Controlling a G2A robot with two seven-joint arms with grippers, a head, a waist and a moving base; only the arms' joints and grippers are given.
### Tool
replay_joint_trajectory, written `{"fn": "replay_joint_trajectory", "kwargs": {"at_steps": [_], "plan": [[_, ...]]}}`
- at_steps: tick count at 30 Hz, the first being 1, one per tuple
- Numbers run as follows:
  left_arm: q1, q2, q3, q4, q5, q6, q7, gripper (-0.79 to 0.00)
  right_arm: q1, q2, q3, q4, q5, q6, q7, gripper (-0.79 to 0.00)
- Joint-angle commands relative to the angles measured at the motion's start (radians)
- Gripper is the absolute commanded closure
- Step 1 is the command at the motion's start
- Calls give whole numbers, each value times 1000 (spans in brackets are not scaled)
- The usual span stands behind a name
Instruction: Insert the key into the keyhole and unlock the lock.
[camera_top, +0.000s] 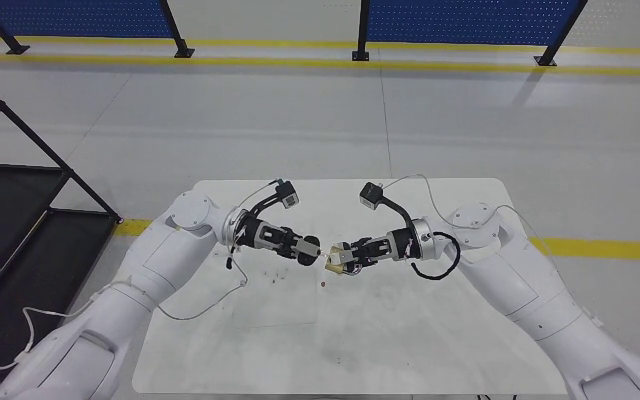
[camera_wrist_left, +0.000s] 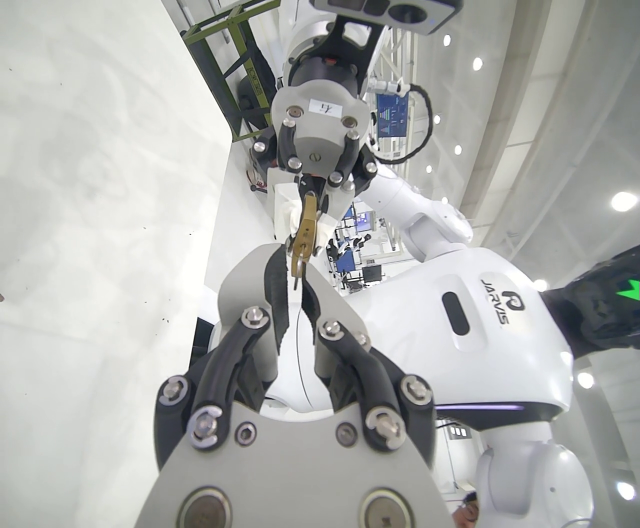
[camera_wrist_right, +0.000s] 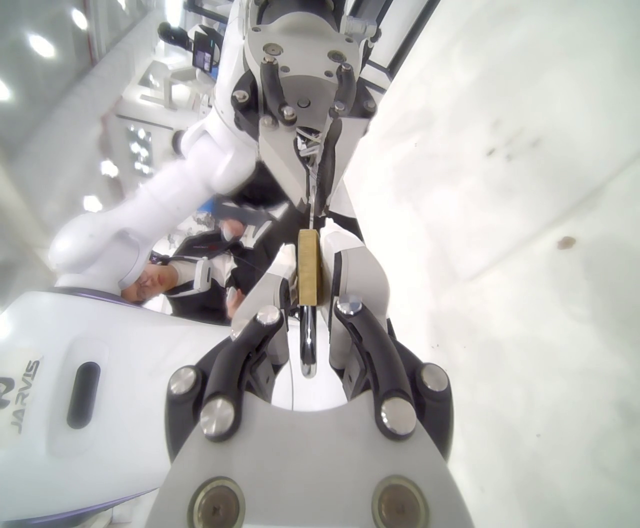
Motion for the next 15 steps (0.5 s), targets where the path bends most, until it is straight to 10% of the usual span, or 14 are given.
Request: {"fn": "replay_joint_trajectory", "kwargs": {"at_steps": [1, 15], "plan": [[0, -2, -2, 2, -3, -3, 3, -92, 0, 0, 0, 0, 0, 0, 0, 0], [-7, -14, -5, 5, 12, -4, 4, 0, 0, 0, 0, 0, 0, 0, 0, 0]]}}
